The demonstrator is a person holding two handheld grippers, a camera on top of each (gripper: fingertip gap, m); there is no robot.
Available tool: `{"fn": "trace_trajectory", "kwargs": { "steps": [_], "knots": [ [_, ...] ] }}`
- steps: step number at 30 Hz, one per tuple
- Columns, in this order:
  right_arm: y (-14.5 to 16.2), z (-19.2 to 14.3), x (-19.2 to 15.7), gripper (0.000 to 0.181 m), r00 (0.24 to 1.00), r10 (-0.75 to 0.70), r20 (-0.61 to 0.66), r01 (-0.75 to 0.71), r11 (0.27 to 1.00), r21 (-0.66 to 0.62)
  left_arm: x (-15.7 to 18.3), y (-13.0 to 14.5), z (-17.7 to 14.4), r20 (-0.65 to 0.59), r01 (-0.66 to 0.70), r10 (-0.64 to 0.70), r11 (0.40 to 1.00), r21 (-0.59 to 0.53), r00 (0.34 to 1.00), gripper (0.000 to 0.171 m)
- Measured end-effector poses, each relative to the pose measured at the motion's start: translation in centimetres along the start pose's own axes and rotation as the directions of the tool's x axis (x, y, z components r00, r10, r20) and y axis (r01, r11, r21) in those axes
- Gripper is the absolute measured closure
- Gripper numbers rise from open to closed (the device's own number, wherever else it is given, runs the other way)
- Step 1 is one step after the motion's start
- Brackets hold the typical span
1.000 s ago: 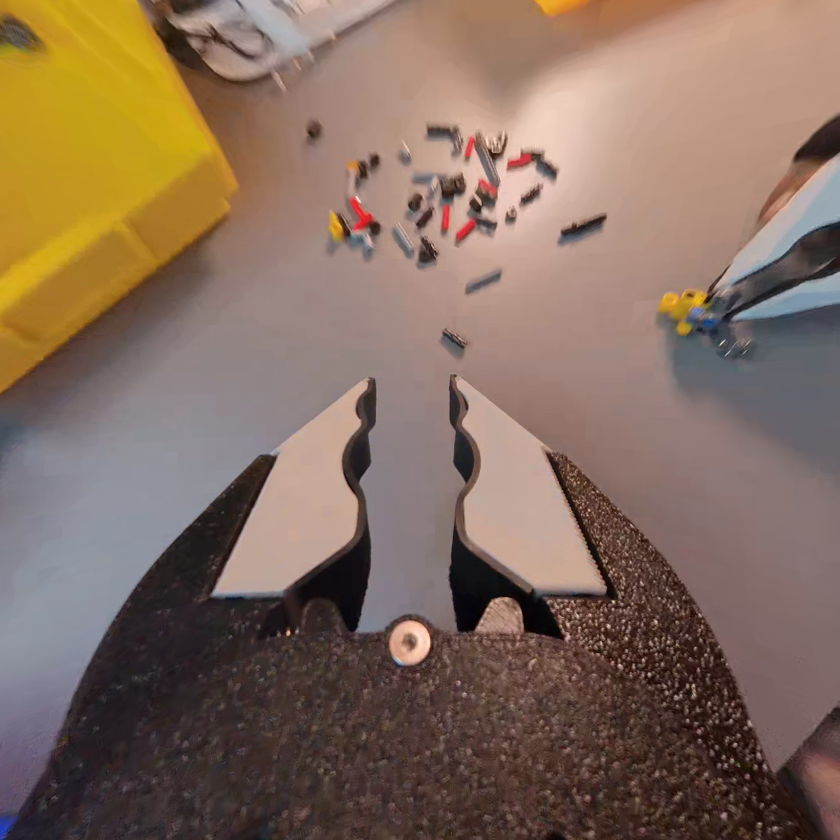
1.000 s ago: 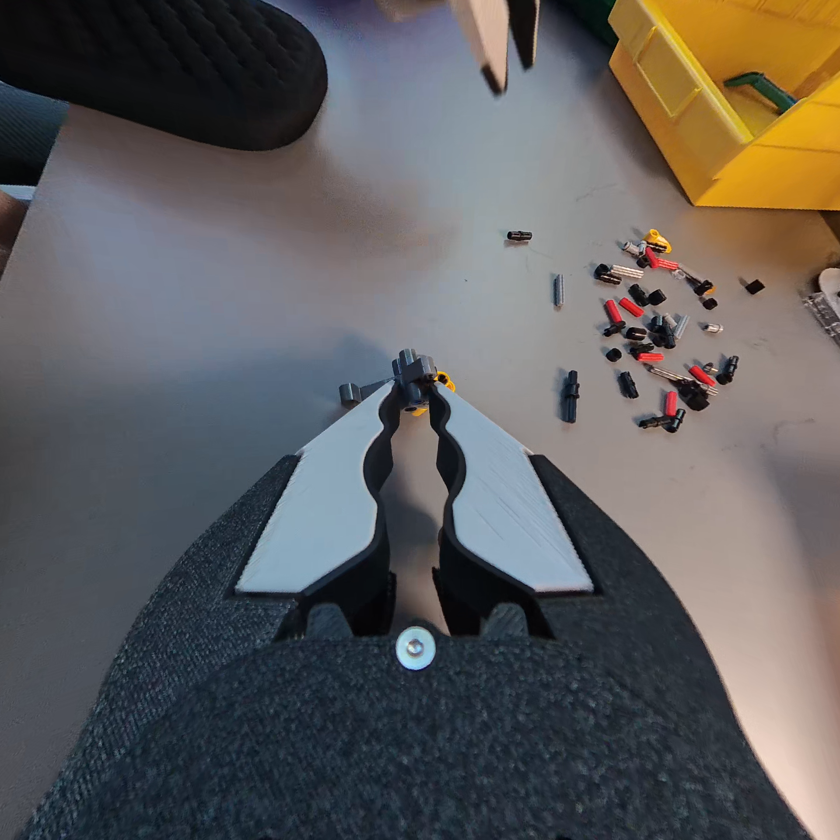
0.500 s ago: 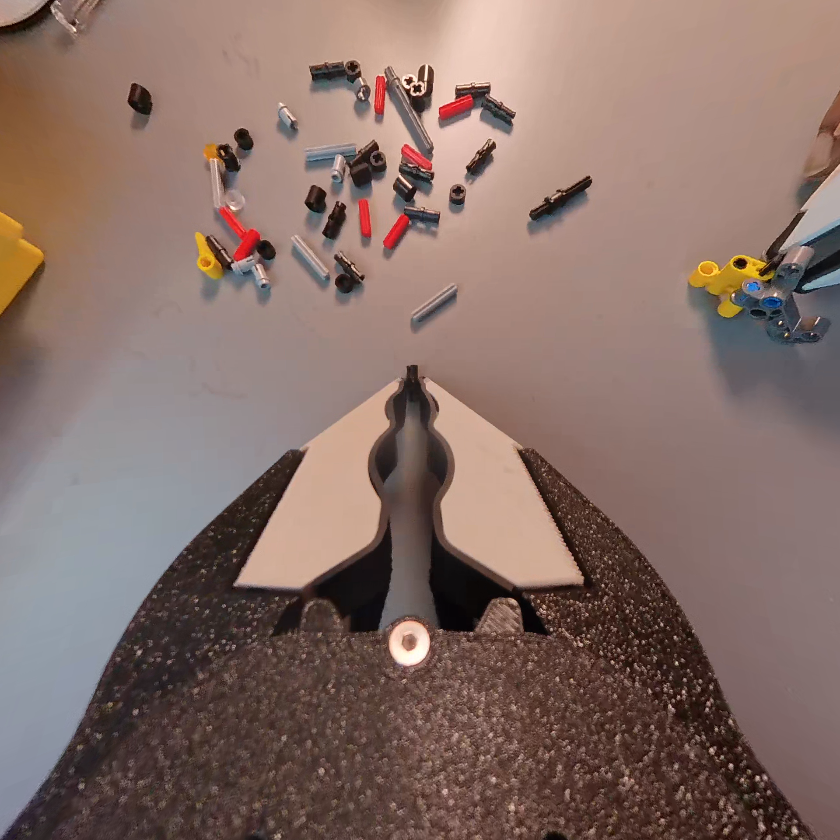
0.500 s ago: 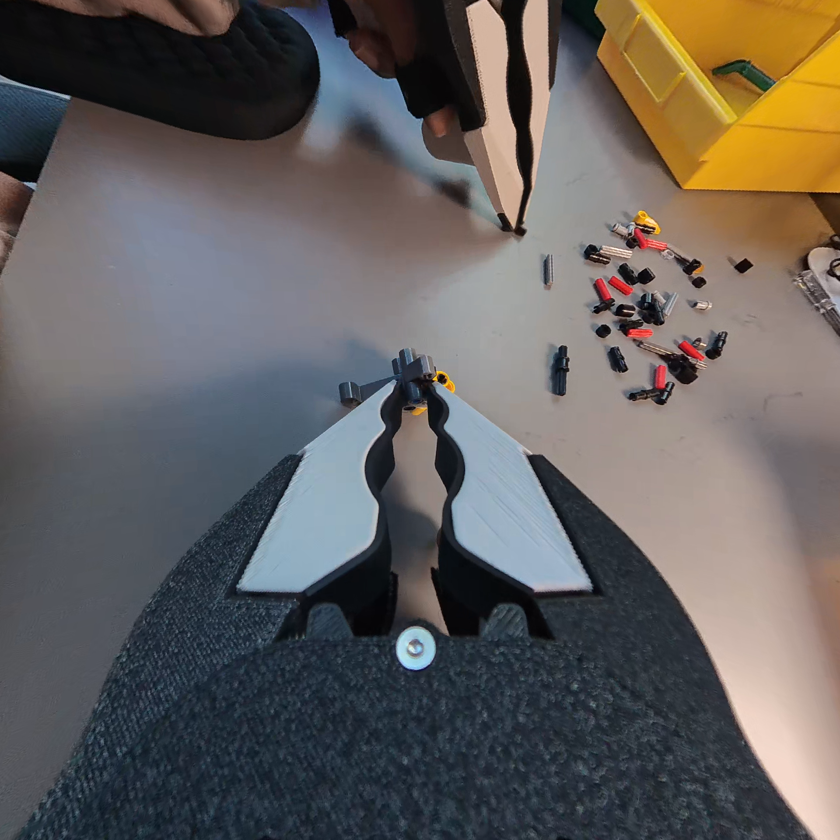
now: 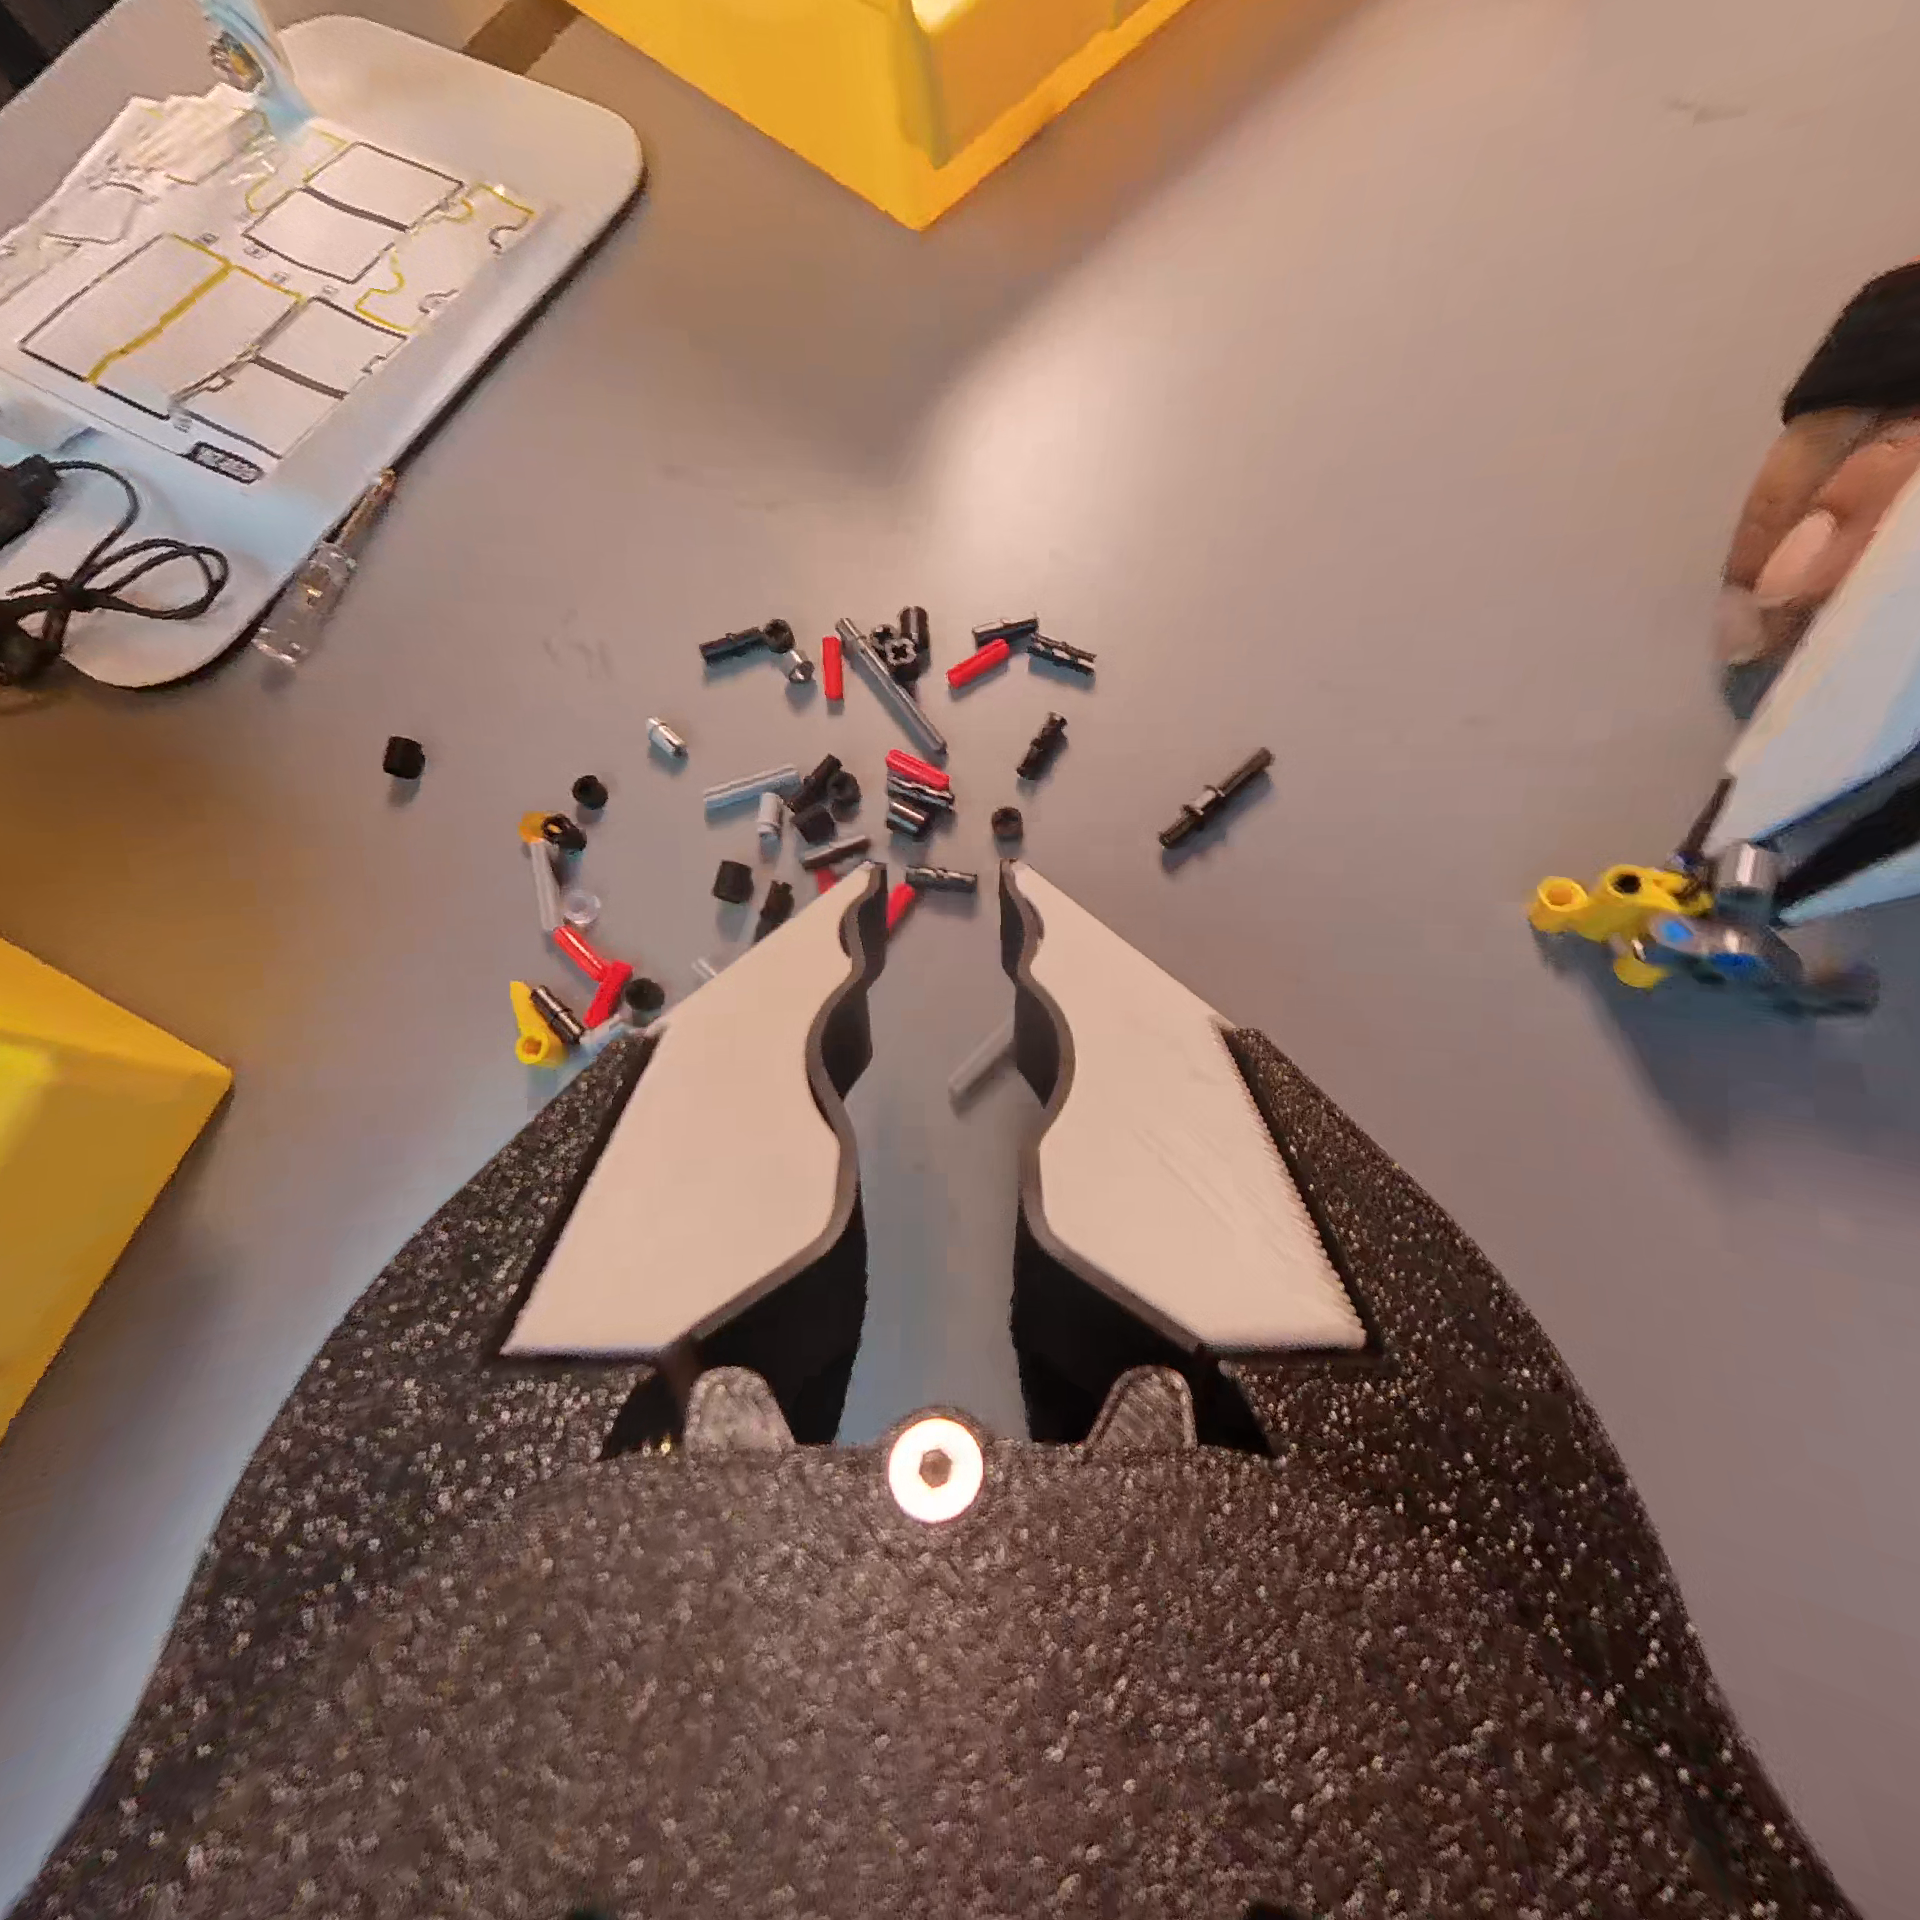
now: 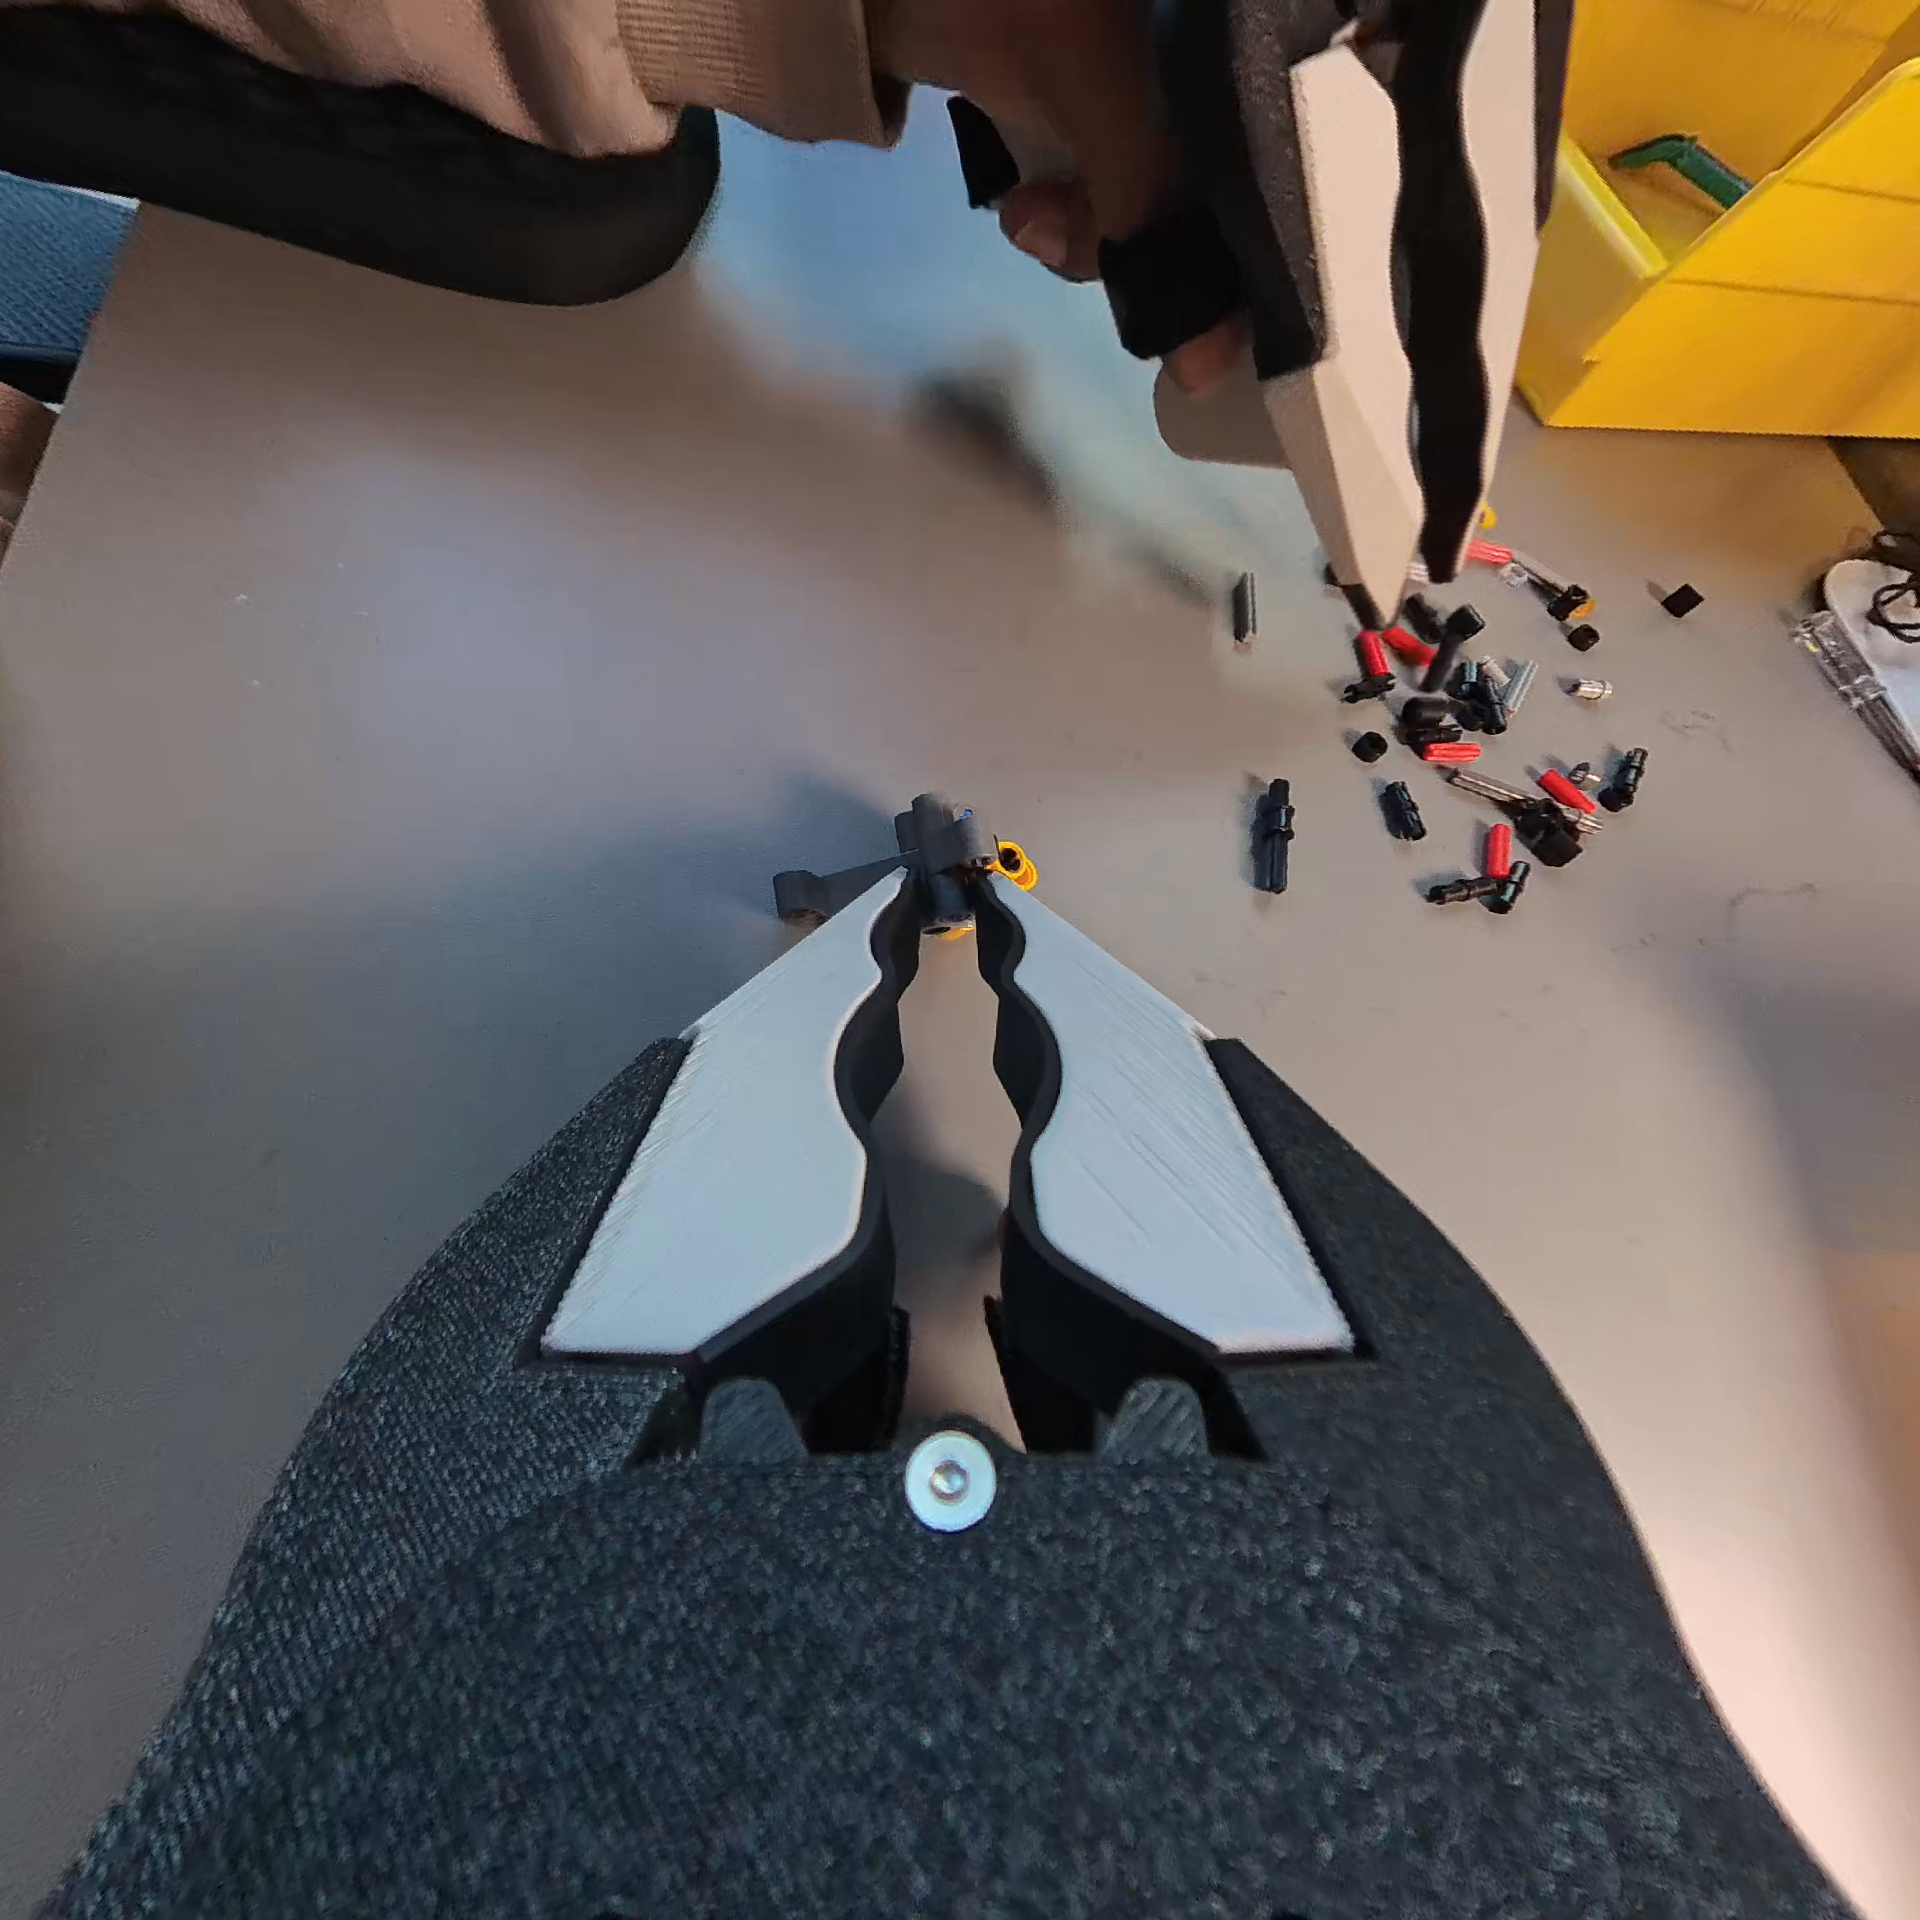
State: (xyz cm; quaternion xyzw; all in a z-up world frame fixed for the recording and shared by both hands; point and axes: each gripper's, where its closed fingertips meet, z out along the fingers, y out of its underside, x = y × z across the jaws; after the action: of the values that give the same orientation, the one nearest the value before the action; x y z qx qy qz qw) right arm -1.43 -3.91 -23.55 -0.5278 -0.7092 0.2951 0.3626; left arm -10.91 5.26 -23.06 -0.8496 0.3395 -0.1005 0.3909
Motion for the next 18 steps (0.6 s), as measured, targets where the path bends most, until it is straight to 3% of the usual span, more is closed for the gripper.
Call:
{"fn": "trace_trajectory", "kwargs": {
  "steps": [4, 7, 12, 14, 18],
  "knots": [
    [-0.1, 0.1, 0.0, 0.173, 1.000, 0.006, 0.010, -0.006, 1.000, 0.002, 1.2, 2.5, -0.8, -0.085, -0.029, 0.022, 0.996, -0.080, 0.996, 0.148],
    [-0.2, 0.2, -0.1, 0.173, 1.000, 0.008, 0.015, -0.008, 1.000, 0.004, 1.0, 3.6, -0.2, -0.072, -0.055, 0.046, 0.990, -0.126, 0.996, 0.166],
    [-0.7, -0.3, 0.1, 0.165, 0.997, 0.058, 0.044, -0.060, 0.997, 0.047, -1.3, 1.3, 0.6, 0.043, -0.059, 0.060, 0.998, -0.039, 0.997, 0.167],
    [-1.1, -0.9, 0.5, 0.164, 0.993, 0.106, 0.057, -0.111, 0.990, 0.090, -2.1, 0.2, 0.5, 0.094, -0.050, 0.049, 0.999, 0.009, 0.994, 0.153],
    [-1.0, -1.5, 2.6, 0.164, 0.976, 0.215, 0.026, -0.216, 0.968, 0.126, 0.9, -1.4, 0.3, -0.006, -0.075, 0.076, 0.991, 0.110, 0.997, 0.145]
  ]
}}
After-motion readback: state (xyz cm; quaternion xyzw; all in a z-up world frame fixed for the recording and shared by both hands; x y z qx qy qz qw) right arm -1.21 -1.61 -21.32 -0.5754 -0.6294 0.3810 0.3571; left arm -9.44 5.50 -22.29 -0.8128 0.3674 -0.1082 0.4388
